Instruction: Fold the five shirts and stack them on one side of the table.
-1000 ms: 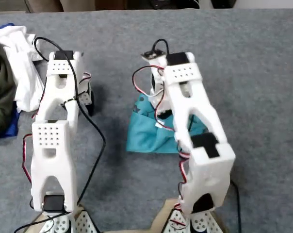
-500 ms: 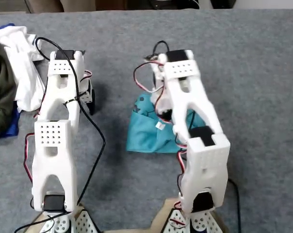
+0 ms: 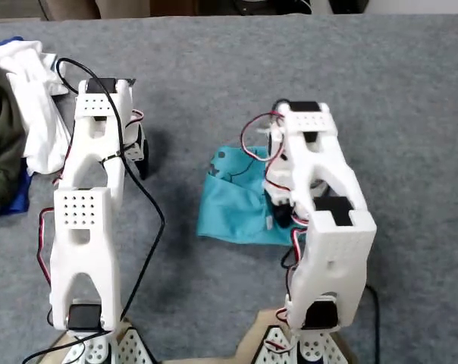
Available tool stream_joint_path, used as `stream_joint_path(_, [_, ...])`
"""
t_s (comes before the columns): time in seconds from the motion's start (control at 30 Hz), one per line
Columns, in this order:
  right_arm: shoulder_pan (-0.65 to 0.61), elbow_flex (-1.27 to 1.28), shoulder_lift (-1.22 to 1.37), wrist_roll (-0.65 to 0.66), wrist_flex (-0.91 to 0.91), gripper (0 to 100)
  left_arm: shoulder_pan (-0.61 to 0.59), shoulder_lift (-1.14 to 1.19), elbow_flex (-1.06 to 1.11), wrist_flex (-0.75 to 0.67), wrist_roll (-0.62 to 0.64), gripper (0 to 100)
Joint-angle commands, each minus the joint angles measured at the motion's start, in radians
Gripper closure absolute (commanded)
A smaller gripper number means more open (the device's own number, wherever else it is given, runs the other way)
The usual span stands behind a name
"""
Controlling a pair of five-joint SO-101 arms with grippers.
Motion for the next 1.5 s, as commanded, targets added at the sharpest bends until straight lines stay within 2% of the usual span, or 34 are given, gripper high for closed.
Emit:
stream_joint_path(0.0, [0.076, 0.081, -0.116, 0.043, 0.023, 99.0, 0.032, 0.004, -0.037, -0.011, -0.002, 82])
stream_joint_path(0.23, [0.243, 0.166, -0.240, 0.152, 0.021, 99.0, 0.034, 0.004, -0.037, -0.011, -0.002, 82])
stream_joint_path(0.33, [0.260, 0.145, -0.291, 0.167, 0.021, 99.0, 0.034, 0.004, -0.037, -0.011, 0.000, 82])
stream_joint_path(0.47, [0.189, 0.007, -0.372, 0.164, 0.021, 99.0, 0.035, 0.004, -0.037, -0.011, 0.002, 82])
stream_joint_path(0.6, [0.018, -0.214, -0.358, 0.152, 0.017, 99.0, 0.035, 0.005, -0.037, -0.011, 0.003, 82])
stream_joint_path(0.77, [-0.176, -0.498, -0.107, 0.098, 0.011, 99.0, 0.031, 0.005, -0.037, -0.011, 0.002, 82])
stream_joint_path(0.93, [-0.252, -0.843, 0.214, 0.095, 0.018, 99.0, 0.031, 0.005, -0.037, -0.011, 0.002, 82])
stream_joint_path(1.1, [-0.291, -1.132, 0.466, 0.078, 0.018, 99.0, 0.029, 0.007, -0.031, -0.011, 0.000, 82])
stream_joint_path(1.33, [-0.262, -1.397, 0.720, 0.083, 0.012, 98.9, 0.037, -0.027, -0.023, 0.009, -0.031, 82])
stream_joint_path(1.47, [-0.246, -1.508, 0.774, 0.083, 0.009, 98.7, 0.061, -0.163, 0.121, 0.009, -0.037, 82])
